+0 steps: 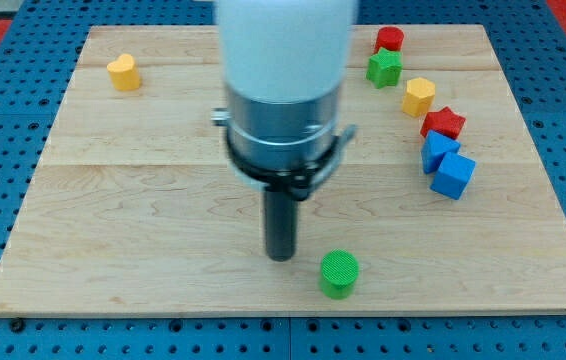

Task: Slide the green circle towards the line of blocks

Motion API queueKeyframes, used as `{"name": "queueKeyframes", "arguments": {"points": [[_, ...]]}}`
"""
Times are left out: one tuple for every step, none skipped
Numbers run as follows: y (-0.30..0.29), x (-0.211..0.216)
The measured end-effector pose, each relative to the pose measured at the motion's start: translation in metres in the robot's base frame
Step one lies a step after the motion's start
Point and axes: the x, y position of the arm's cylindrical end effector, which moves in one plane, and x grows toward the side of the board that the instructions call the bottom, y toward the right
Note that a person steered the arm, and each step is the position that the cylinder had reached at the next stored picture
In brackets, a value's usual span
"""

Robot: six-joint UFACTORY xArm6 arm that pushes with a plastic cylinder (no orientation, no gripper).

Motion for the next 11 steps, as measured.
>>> {"name": "queueKeyframes", "arguments": {"points": [[-0.02, 0.039], [0.014, 0.055], [0.067, 0.052], [0.095, 0.041], [0.105, 0.032], [0.112, 0.023], [0.115, -0.001], [0.093, -0.002], [0.059, -0.003], [0.077, -0.009], [0.109, -0.015]]}}
